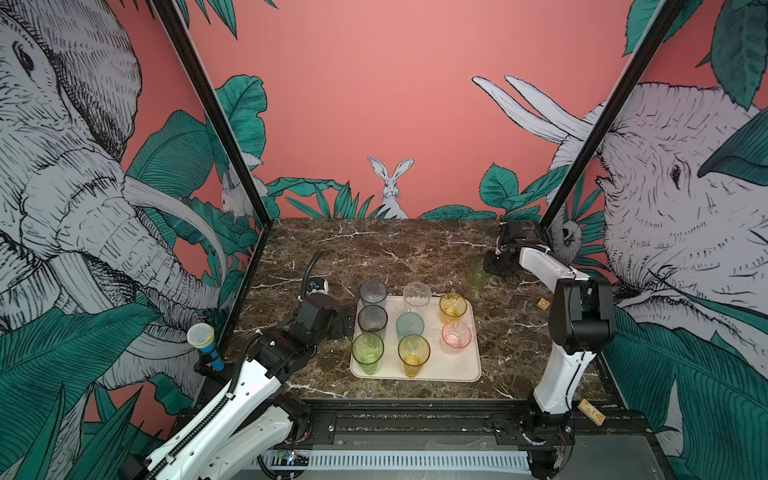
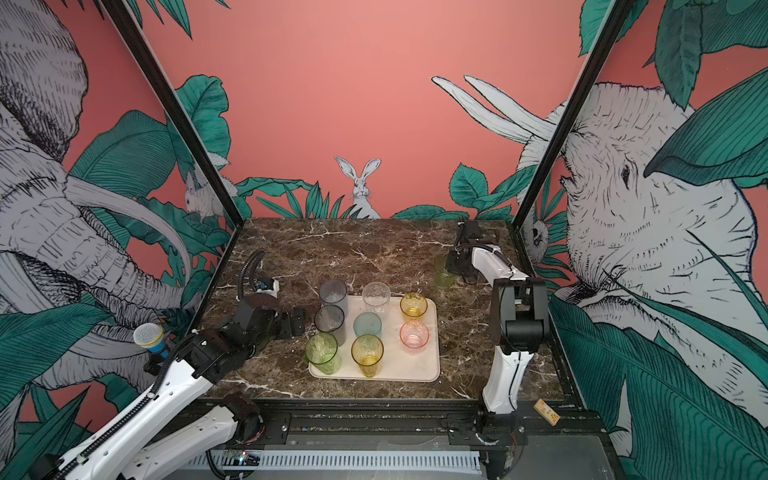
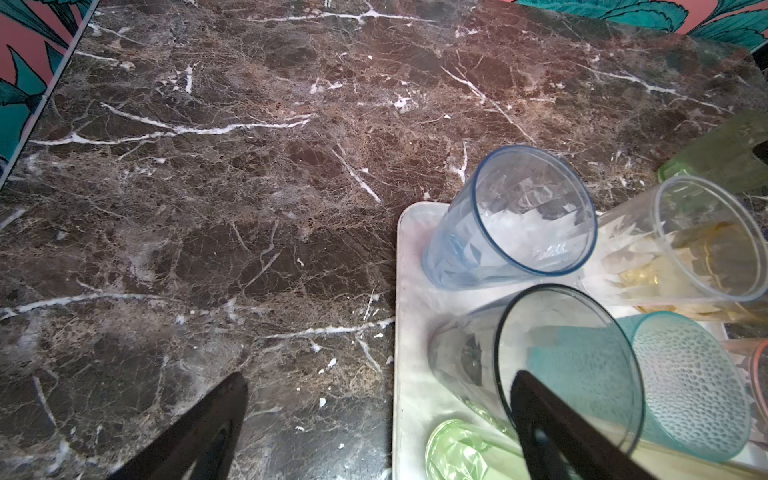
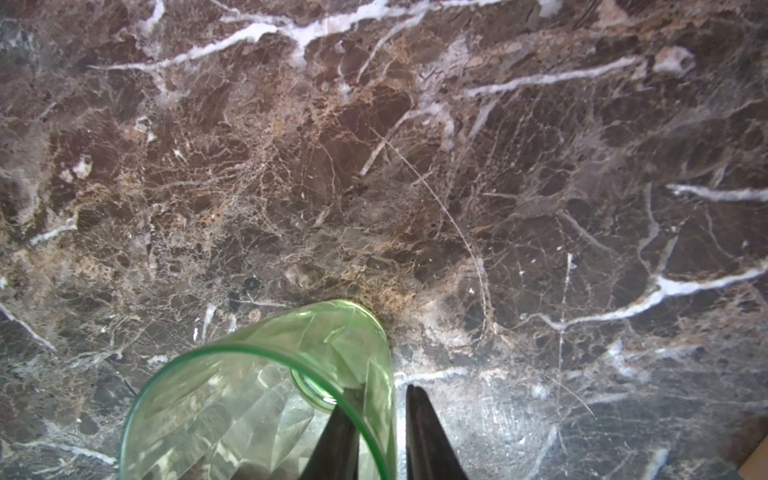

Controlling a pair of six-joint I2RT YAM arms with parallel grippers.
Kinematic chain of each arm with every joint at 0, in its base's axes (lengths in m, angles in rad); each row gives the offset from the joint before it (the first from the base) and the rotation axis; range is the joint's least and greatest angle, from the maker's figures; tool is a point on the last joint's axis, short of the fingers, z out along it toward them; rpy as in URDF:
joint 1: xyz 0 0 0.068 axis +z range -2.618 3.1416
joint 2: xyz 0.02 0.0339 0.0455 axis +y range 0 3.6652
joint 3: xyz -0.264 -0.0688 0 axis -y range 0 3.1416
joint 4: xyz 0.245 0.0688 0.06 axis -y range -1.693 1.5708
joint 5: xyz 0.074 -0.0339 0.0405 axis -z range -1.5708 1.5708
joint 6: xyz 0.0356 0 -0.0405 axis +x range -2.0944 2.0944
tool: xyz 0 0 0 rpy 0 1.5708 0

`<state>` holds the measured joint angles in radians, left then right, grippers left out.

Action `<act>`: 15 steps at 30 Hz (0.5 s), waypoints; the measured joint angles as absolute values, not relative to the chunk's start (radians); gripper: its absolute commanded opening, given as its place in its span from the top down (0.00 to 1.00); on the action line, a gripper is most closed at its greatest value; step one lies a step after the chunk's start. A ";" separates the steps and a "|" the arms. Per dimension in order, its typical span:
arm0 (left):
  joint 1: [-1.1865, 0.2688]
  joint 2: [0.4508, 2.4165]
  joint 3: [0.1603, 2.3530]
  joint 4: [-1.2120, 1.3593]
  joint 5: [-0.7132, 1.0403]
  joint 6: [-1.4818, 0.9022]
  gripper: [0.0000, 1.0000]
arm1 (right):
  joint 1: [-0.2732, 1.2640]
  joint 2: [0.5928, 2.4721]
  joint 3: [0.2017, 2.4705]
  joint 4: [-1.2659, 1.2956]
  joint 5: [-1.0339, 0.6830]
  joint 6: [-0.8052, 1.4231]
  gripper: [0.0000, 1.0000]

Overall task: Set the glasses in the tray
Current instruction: 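Lower the right gripper into the green glass rim and close it, then carry the green glass toward the robot to the tray corner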

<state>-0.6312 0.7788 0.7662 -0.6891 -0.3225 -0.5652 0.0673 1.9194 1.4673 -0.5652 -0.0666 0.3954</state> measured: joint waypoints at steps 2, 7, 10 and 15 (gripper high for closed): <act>-0.631 0.779 0.766 -0.689 -0.323 -0.565 0.01 | 0.067 1.919 1.467 -0.566 -0.064 0.392 0.92; -0.631 0.779 0.766 -0.689 -0.323 -0.565 0.01 | 0.067 1.919 1.467 -0.568 -0.062 0.388 1.00; -0.631 0.779 0.766 -0.690 -0.323 -0.565 0.01 | 0.067 1.916 1.467 -0.581 -0.060 0.385 1.00; -0.631 0.779 0.766 -0.690 -0.328 -0.565 0.01 | 0.067 1.879 1.467 -0.619 -0.053 0.374 1.00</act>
<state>-0.6312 0.7788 0.7662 -0.6895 -0.3279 -0.5652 0.0673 1.8793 1.4673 -0.6193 -0.0528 0.3744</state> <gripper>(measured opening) 0.993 0.081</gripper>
